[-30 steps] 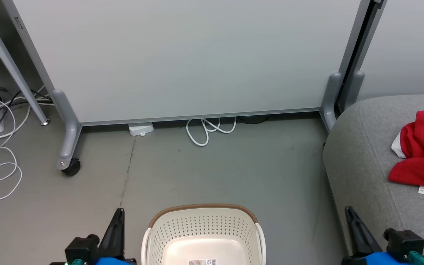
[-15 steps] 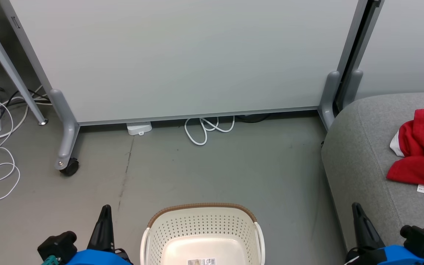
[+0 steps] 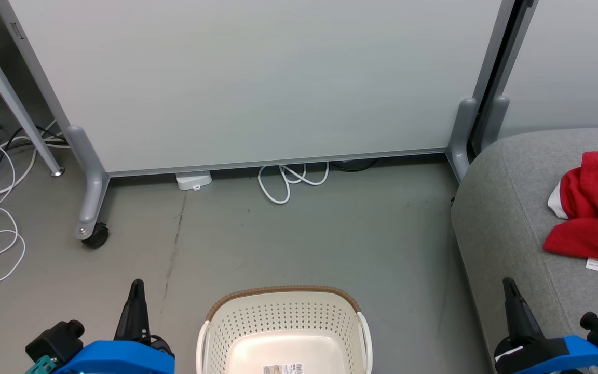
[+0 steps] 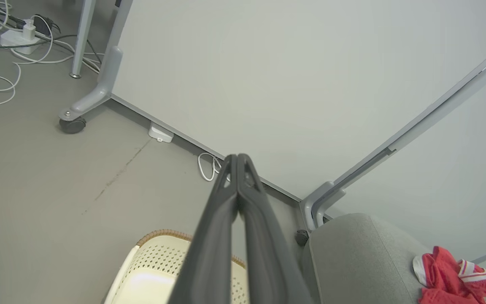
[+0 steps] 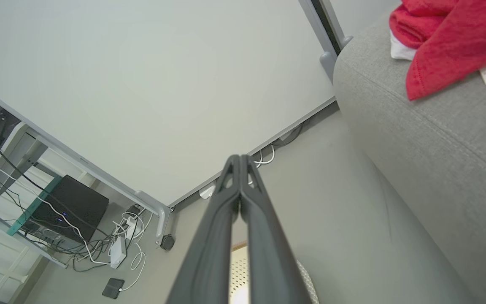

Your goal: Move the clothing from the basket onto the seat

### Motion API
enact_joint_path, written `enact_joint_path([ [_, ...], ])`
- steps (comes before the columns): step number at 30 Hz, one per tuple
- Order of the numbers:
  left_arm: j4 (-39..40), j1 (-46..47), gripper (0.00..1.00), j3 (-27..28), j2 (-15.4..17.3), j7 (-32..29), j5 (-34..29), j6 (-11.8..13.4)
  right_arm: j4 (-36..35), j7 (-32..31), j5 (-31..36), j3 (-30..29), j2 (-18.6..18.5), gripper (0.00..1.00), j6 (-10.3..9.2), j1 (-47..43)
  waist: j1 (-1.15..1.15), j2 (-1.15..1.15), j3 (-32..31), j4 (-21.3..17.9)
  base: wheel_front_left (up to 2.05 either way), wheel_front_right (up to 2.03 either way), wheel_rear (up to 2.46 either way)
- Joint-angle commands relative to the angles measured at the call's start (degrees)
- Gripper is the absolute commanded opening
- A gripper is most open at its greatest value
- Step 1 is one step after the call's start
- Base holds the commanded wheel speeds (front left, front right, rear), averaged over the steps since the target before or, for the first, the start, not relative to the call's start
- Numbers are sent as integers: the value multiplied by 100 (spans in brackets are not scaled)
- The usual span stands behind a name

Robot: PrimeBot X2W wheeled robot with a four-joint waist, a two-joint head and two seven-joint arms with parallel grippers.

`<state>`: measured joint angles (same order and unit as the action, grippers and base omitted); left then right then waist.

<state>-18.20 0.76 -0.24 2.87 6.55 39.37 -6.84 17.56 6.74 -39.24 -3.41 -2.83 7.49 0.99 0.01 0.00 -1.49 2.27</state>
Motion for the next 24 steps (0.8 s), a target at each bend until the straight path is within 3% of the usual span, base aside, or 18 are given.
enact_joint_path([
  [1, 110, 188, 0, 57, 4, -41, 162, 27, -94, -40, -179, -23, -10, 0, 0, 175, 0, 0, 1, -2, 0, 0, 0],
  [24, 281, 330, 0, 274, 4, -467, 1886, 57, -171, -480, -1903, -127, -10, 0, 1, 336, 0, 0, 37, -59, 0, 0, 0],
])
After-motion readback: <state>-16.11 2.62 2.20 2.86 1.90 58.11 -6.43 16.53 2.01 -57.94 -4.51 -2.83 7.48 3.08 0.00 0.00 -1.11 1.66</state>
